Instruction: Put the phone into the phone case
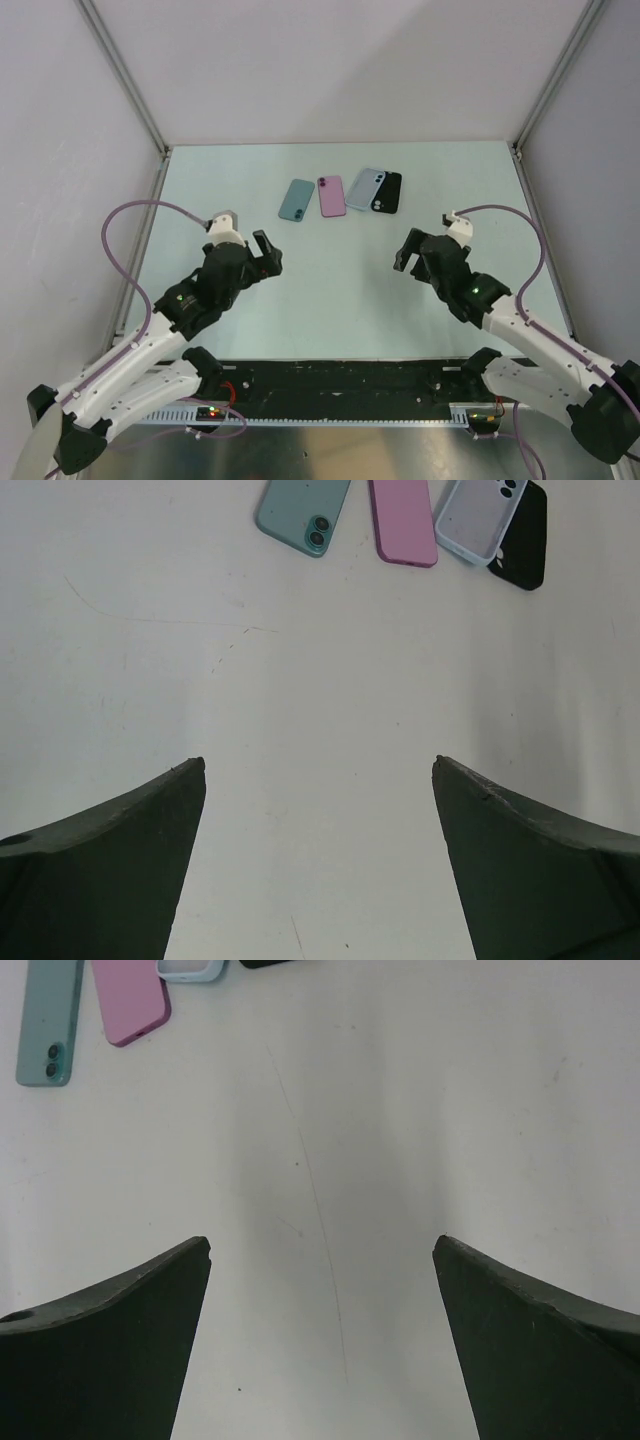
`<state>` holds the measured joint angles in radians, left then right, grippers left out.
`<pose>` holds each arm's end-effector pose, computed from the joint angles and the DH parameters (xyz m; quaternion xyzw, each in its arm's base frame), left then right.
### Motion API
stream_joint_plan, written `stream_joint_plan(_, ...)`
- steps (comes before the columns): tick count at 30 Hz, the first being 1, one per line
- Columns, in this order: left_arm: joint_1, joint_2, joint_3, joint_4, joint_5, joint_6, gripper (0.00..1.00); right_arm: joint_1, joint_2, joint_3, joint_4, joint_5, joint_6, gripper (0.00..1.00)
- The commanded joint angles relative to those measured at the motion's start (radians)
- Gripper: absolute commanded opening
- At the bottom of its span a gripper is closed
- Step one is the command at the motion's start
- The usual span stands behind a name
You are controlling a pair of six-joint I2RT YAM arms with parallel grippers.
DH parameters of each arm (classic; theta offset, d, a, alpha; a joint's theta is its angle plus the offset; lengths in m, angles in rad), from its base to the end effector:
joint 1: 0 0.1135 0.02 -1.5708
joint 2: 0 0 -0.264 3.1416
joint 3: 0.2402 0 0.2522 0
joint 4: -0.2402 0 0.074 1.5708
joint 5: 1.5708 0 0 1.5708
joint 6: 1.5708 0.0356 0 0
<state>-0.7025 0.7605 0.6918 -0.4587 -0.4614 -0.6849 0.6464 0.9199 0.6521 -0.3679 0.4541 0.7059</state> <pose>0.1390 -0.0969 0.2852 -0.1065 0.8450 -0.1578 0.4998 0.1670 0.1065 0.2536 0.1273 0.8664 0.1181 0.4683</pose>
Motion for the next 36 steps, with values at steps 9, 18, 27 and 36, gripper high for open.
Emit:
stream_joint_plan(9, 0.008, 0.006, 0.006, 0.015, 0.018, -0.039, 0.98, -0.17, 0.323, 0.248, 0.032, -0.125, -0.061, 1.0)
stream_joint_plan(18, 0.049, 0.014, 0.018, 0.01, 0.101, 0.0, 0.98, -0.279, 0.698, 0.548, 0.049, -0.197, -0.103, 0.92)
stream_joint_plan(27, 0.076, 0.024, 0.024, 0.006, 0.171, 0.016, 0.98, -0.305, 1.026, 0.87, -0.017, -0.205, -0.144, 0.77)
stream_joint_plan(36, 0.083, 0.037, 0.036, 0.001, 0.196, 0.025, 0.98, -0.305, 1.247, 1.113, -0.074, -0.214, -0.155, 0.6)
